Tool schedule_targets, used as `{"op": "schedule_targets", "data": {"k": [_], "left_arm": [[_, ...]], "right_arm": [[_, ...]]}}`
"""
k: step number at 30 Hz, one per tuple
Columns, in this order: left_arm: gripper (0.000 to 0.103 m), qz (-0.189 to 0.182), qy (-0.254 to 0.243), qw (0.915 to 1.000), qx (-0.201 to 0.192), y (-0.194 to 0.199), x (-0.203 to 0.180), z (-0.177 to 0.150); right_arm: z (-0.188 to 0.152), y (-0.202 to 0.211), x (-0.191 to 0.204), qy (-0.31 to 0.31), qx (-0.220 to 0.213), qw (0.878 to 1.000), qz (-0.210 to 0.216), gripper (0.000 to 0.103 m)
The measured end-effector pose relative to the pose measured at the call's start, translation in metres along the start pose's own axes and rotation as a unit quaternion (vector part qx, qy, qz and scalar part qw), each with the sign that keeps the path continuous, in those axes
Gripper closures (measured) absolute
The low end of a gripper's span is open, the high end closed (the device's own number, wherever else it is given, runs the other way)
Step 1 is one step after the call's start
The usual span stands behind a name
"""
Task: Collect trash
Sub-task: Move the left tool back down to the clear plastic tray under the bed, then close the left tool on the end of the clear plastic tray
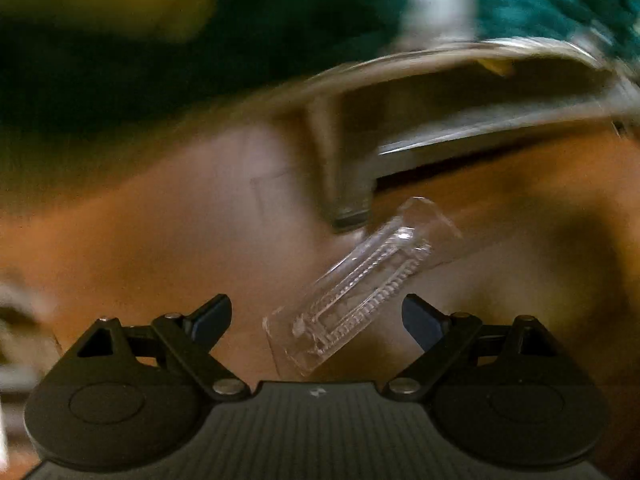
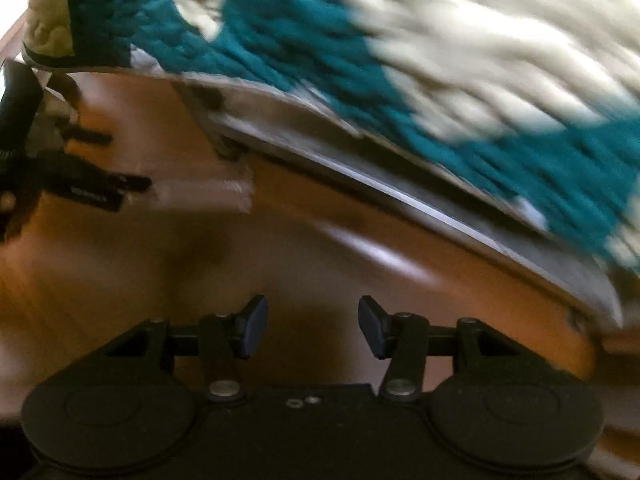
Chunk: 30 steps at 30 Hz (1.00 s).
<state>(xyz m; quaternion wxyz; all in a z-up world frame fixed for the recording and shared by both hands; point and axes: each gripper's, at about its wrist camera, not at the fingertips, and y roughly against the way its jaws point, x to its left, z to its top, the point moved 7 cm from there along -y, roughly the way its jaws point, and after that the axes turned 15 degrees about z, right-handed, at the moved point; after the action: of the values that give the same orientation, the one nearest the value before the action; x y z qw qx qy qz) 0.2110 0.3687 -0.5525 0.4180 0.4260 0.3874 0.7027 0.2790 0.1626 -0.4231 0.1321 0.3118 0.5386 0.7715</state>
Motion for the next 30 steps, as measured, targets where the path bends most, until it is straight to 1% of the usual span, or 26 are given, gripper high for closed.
{"op": "schedule_targets", "data": {"k": [2,4,6,8,10,12,14,15,16,18,20,21,22,23,24,25,26,27,28,29,30], "left_arm": [[0.01,0.008,0.049,0.9986,0.017,-0.015,0.014,-0.002],[0.011,0.018,0.076,0.9964,0.033,-0.026,0.024,-0.005],[0.011,0.016,0.115,0.9915,0.059,-0.039,0.033,-0.014],[0.011,0.008,0.152,0.985,0.081,-0.05,0.038,-0.023],[0.022,0.002,0.175,0.9793,0.101,-0.059,0.038,-0.03],[0.03,-0.006,0.193,0.974,0.118,-0.068,0.036,-0.033],[0.038,-0.005,0.211,0.968,0.136,-0.077,0.034,-0.034],[0.044,-0.009,0.219,0.9652,0.142,-0.082,0.033,-0.035],[0.047,-0.012,0.226,0.9631,0.146,-0.086,0.035,-0.036],[0.05,-0.014,0.232,0.961,0.151,-0.089,0.032,-0.037],[0.05,-0.018,0.232,0.9611,0.148,-0.088,0.03,-0.038],[0.054,-0.018,0.228,0.9624,0.146,-0.084,0.029,-0.039],[0.061,-0.019,0.222,0.9639,0.145,-0.084,0.026,-0.04],[0.062,-0.017,0.218,0.9653,0.143,-0.083,0.024,-0.041],[0.064,-0.016,0.214,0.9664,0.141,-0.082,0.023,-0.04],[0.072,-0.017,0.213,0.9668,0.14,-0.08,0.022,-0.04],[0.076,-0.021,0.216,0.9658,0.142,-0.08,0.02,-0.04],[0.082,-0.025,0.221,0.964,0.145,-0.079,0.019,-0.04],[0.084,-0.028,0.226,0.9628,0.146,-0.076,0.018,-0.041],[0.084,-0.024,0.225,0.9627,0.148,-0.074,0.017,-0.042],[0.087,-0.021,0.224,0.9628,0.15,-0.072,0.017,-0.044]], "right_arm": [[0.024,-0.029,0.015,0.008,-0.003,1.0,0.012,0.055],[0.046,-0.056,0.027,0.003,-0.01,1.0,0.019,0.056],[0.062,-0.076,0.031,-0.014,-0.021,1.0,0.017,0.056],[0.07,-0.097,0.035,-0.028,-0.017,0.999,0.015,0.056],[0.073,-0.114,0.035,-0.03,-0.01,0.999,0.006,0.056],[0.073,-0.126,0.032,-0.032,-0.002,0.999,0.002,0.057],[0.069,-0.134,0.029,-0.038,0.005,0.999,-0.004,0.057],[0.069,-0.138,0.027,-0.04,0.008,0.999,-0.005,0.057],[0.068,-0.143,0.024,-0.041,0.012,0.999,-0.006,0.058],[0.066,-0.151,0.019,-0.035,0.024,0.999,-0.011,0.059],[0.065,-0.161,0.019,-0.017,0.041,0.999,-0.009,0.059],[0.065,-0.164,0.021,-0.006,0.042,0.999,-0.007,0.06],[0.066,-0.166,0.022,-0.002,0.044,0.999,-0.004,0.061],[0.066,-0.169,0.021,-0.001,0.05,0.999,-0.002,0.062],[0.066,-0.171,0.022,0.0,0.055,0.998,-0.001,0.078],[0.065,-0.174,0.022,0.0,0.064,0.998,-0.001,0.094],[0.066,-0.176,0.022,-0.006,0.068,0.998,-0.001,0.098],[0.066,-0.177,0.023,-0.013,0.07,0.997,0.006,0.097],[0.066,-0.176,0.023,-0.017,0.069,0.997,0.01,0.098],[0.065,-0.173,0.022,-0.018,0.067,0.998,0.011,0.098],[0.065,-0.171,0.021,-0.02,0.067,0.997,0.014,0.098]]}}
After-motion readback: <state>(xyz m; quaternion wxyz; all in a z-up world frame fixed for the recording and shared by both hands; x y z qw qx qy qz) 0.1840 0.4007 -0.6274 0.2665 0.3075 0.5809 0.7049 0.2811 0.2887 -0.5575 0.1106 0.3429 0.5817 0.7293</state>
